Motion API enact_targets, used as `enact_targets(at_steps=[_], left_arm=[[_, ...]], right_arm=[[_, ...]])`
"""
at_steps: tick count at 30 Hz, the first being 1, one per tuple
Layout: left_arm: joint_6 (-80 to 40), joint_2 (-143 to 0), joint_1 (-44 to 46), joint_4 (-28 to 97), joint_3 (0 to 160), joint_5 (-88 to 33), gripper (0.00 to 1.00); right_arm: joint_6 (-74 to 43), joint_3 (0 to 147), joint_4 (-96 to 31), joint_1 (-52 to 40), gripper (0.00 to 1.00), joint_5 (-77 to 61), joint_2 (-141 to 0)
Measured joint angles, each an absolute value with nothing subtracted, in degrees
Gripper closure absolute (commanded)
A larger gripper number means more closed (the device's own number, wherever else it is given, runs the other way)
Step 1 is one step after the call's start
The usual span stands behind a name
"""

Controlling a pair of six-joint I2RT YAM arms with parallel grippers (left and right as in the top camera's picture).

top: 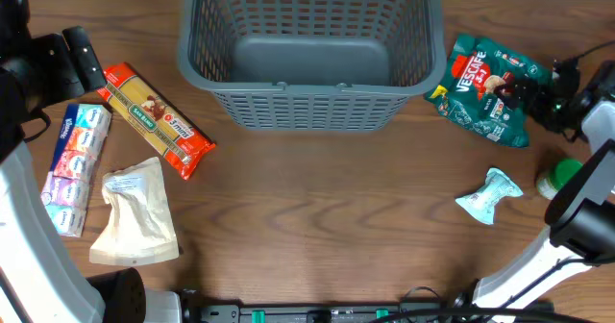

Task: Pack container
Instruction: 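Grasp the green Nescafe bag with the right gripper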

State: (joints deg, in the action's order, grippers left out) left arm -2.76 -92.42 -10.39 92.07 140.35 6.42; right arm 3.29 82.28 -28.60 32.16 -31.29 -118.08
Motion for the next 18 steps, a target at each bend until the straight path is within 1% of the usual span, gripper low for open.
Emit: enact_targets(at_steps=[8,18], left_arm=[[-2.76,-92.42,-10.39,92.07,140.35,6.42,0.01],[-2.76,-92.42,-10.39,92.07,140.35,6.42,0.01]], right_arm=[[0.32,82.28,-24.53,29.17,0.01,-30.24,-118.98],[-1.56,82.56,-24.32,28.88,0.01,-30.24,-122.76]])
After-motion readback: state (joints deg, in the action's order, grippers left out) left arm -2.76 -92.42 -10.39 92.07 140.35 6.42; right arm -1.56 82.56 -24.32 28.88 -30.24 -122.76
